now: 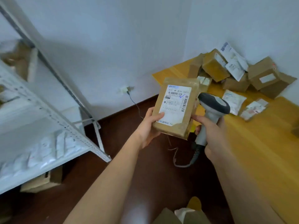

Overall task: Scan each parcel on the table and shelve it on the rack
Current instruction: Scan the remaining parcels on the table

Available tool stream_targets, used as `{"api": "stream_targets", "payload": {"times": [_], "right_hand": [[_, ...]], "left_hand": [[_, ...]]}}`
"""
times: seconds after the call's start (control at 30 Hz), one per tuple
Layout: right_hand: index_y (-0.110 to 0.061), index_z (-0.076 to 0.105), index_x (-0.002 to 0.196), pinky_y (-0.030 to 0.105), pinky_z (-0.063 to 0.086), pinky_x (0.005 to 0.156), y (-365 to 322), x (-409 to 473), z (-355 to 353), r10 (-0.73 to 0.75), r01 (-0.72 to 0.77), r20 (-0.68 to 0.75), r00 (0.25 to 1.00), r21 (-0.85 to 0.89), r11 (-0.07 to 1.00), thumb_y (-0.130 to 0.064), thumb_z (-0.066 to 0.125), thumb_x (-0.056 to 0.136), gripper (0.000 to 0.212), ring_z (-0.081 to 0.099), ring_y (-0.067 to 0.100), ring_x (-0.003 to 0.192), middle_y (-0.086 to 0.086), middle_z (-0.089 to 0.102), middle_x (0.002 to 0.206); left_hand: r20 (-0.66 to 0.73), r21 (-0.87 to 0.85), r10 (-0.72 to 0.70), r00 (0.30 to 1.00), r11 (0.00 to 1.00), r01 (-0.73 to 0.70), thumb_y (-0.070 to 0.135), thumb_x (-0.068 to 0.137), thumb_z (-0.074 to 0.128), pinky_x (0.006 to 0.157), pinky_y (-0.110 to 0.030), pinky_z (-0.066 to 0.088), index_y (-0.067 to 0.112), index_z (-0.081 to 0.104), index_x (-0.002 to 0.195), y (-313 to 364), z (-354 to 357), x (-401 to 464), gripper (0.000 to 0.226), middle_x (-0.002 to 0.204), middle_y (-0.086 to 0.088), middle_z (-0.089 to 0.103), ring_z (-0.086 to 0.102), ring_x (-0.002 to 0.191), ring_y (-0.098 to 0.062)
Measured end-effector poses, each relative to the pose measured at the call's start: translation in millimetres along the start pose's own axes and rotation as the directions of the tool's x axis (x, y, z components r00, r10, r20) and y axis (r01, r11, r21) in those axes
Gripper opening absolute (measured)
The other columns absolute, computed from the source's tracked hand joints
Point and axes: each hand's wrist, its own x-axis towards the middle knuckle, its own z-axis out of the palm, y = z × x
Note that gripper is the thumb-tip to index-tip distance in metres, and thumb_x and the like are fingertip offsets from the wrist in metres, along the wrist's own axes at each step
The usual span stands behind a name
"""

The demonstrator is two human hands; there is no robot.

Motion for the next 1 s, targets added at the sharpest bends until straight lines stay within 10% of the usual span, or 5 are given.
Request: {"api": "stream_targets", "payload": {"times": [0.4, 1.0], "right_hand": [[-0.021, 0.056, 0.107, 0.025, 0.045, 0.052, 82, -242, 281, 0.104, -0.051, 0.655, 0.749, -0.100, 0.994, -0.001, 0.067, 0.086, 0.031, 0.050, 0.011, 0.054, 0.011, 0.069, 0.091], [-0.021, 0.054, 0.119, 0.029, 0.048, 0.059, 218, -437, 627, 0.298, 0.084, 0.913, 0.277, -0.332, 0.940, -0.007, 0.066, 0.089, 0.035, 0.054, 0.015, 0.060, 0.005, 0.061, 0.083]], "left_hand": [[-0.631, -0.105, 0.241, 0.737, 0.915, -0.390, 0.026, 0.084, 0.064, 0.096, -0.038, 0.047, 0.025, 0.063, 0.110, 46, -280, -317, 0.026, 0.103, 0.001, 0.072, 0.063, 0.092, -0.017], [-0.961, -0.143, 0.053, 0.271, 0.745, -0.651, 0.054, 0.088, 0.061, 0.092, -0.037, 0.052, 0.024, 0.063, 0.122, 85, -586, -518, 0.045, 0.117, -0.001, 0.070, 0.064, 0.109, -0.018]]}}
